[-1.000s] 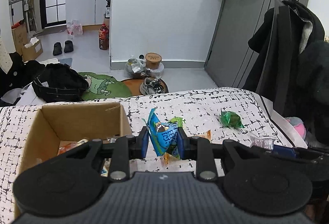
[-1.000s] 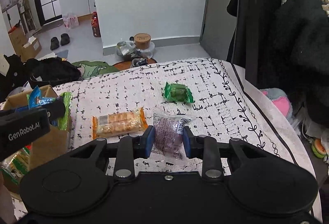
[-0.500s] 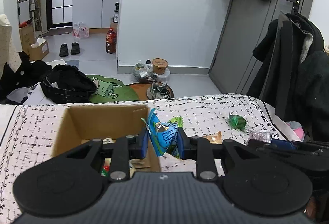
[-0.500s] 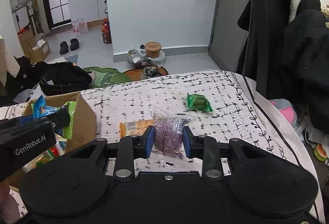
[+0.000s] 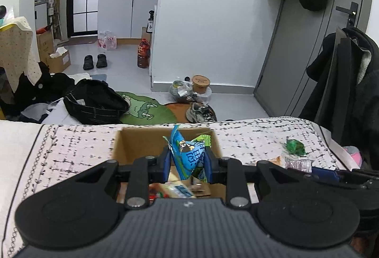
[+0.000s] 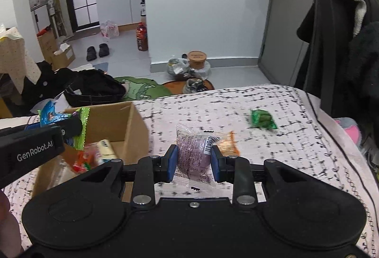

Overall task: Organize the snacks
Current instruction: 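Open the left tool over the box while the right tool releases the purple pack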

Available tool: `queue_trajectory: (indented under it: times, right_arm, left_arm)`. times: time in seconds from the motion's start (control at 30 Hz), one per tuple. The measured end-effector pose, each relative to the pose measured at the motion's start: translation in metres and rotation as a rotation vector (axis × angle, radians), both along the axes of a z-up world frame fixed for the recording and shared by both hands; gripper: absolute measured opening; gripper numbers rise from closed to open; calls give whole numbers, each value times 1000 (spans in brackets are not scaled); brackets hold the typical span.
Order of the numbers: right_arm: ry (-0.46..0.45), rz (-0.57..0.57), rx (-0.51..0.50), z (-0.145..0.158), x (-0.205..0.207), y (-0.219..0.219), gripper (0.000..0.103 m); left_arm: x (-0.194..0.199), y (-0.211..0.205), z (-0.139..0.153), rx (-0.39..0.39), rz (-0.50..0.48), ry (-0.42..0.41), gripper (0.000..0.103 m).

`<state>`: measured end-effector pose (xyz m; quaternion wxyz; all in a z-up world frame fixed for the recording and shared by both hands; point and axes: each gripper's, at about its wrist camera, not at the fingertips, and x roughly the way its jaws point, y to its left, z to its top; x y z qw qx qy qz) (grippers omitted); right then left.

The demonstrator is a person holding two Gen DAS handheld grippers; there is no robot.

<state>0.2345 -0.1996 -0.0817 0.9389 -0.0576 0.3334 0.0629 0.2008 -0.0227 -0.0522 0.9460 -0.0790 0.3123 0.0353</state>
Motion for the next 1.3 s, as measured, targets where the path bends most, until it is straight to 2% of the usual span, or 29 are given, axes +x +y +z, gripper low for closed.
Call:
queue_trajectory:
  times: [0.27,0.57,0.73,0.83,0.97,1.3]
  right_arm:
    - [-10,50,20,2,0,30,29]
    - [11,93,37,-4,13,52,29]
    - [22,91,45,-5,19,56,29]
    - [25,94,45,-7,20,59,29]
    - [30,99,50,-7,19,59,29]
    - [14,110,86,-3,23,62,29]
  left_arm:
    - [-2,30,-7,28,26,20,27]
    - [14,49,-18,-23,44,47,27]
    - [29,54,-20,-38,48,25,28]
    - [34,55,-22,-59,45,19,31]
    - [32,59,-19,-91,58,4,46]
    - [19,72,-7,-51,126,0,46]
